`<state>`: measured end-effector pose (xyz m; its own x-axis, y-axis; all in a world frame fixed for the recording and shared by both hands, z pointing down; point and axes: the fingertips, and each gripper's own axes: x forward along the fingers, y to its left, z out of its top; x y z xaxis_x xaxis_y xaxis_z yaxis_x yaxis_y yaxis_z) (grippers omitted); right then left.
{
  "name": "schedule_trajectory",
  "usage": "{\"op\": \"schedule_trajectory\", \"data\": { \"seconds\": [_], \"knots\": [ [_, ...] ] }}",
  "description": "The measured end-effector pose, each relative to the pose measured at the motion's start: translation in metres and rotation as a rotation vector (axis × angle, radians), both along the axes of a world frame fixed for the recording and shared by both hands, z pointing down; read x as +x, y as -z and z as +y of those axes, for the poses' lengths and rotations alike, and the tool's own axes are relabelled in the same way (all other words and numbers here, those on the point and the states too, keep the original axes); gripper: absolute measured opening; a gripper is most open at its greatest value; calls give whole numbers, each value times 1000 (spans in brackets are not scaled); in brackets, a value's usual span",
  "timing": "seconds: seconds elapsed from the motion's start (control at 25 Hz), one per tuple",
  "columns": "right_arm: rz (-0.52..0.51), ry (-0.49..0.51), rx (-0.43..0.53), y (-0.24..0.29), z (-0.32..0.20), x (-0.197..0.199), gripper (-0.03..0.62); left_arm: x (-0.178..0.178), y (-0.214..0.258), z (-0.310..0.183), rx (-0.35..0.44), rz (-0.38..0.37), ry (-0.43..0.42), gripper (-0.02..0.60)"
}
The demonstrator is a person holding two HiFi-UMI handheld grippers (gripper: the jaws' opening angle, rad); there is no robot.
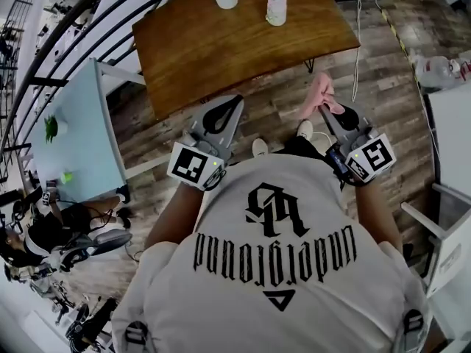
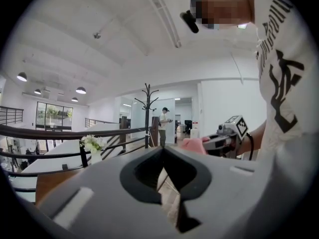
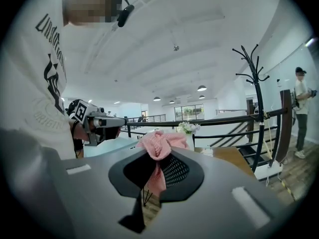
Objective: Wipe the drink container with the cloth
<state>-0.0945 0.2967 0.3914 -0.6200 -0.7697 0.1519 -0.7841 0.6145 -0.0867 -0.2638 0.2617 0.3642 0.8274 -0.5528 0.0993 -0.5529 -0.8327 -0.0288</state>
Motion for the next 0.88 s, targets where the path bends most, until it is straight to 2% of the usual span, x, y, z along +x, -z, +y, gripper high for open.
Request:
{"op": "schedule_trajectory", "data": {
  "seconds": [0.16, 0.32, 0.64, 0.88],
  "knots": [
    [12, -16, 2, 3, 17, -19, 26, -16, -9, 7, -24, -4, -16, 51],
    [24, -32, 10, 5, 25, -28, 26, -24, -12, 12, -11, -8, -37, 51],
    [42, -54, 14, 7, 25, -32, 26, -25, -14, 11, -7, 9, -61, 51],
    [47, -51, 16, 16, 19, -49, 26, -38, -12, 5, -16, 11, -68, 51]
  ]
}}
